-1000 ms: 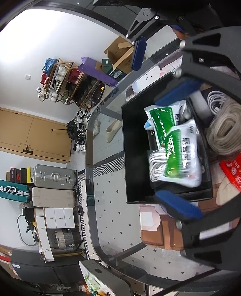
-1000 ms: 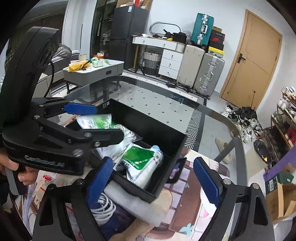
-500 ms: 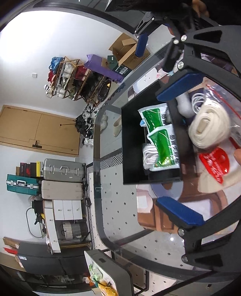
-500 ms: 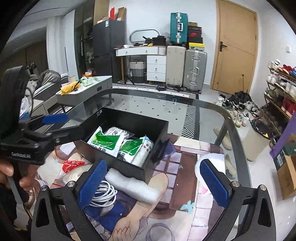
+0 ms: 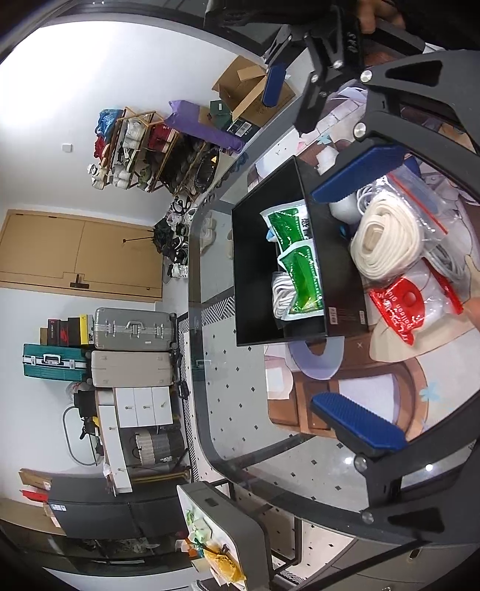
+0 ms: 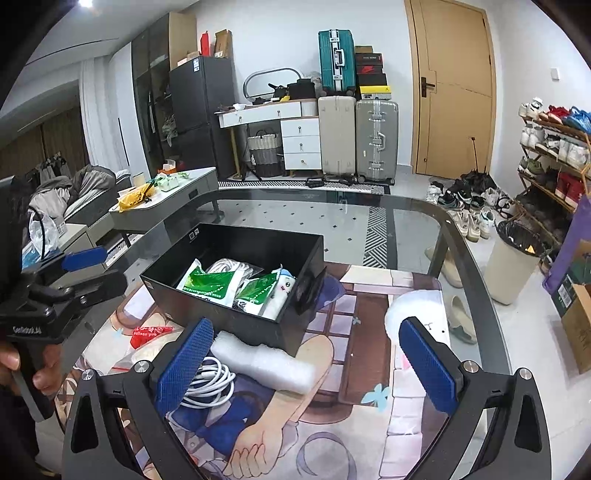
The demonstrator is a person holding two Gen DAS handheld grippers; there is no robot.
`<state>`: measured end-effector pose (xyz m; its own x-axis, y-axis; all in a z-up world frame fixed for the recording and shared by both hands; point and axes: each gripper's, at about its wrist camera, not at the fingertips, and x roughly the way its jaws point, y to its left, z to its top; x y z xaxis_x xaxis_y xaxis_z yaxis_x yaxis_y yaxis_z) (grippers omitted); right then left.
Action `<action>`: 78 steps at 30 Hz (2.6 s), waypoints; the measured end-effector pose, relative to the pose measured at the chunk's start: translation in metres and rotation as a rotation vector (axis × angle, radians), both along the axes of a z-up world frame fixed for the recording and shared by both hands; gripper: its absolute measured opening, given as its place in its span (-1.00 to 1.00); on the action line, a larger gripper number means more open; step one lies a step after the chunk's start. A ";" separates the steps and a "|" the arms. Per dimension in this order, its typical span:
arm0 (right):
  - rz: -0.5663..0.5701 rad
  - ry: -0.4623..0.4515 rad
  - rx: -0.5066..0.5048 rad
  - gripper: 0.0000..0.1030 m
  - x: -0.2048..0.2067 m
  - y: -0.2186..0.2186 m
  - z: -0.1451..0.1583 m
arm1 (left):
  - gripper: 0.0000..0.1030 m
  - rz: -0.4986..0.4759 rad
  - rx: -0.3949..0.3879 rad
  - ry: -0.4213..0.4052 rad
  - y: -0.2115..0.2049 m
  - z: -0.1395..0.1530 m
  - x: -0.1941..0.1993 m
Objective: Organize soft objects
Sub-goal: 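Lower the right gripper onto the white foam strip and close on it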
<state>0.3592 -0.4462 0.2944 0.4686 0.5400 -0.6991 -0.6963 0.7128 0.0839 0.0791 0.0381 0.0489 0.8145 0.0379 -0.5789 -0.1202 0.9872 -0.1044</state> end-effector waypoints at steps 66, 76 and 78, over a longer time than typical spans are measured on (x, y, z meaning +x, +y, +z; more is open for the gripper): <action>-0.039 0.270 -0.166 0.99 0.019 0.069 -0.085 | 1.00 0.010 -0.065 0.080 0.017 -0.047 -0.026; -0.038 0.271 -0.121 0.78 0.009 0.039 -0.080 | 1.00 -0.010 -0.070 0.090 0.013 -0.049 -0.025; -0.036 0.256 -0.112 0.76 0.006 0.032 -0.077 | 1.00 -0.011 -0.072 0.092 0.012 -0.049 -0.025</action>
<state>0.3655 -0.4137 0.2173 0.2867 0.4387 -0.8517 -0.6365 0.7517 0.1730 0.0538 0.0498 -0.0005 0.7581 -0.0153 -0.6519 -0.1212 0.9790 -0.1639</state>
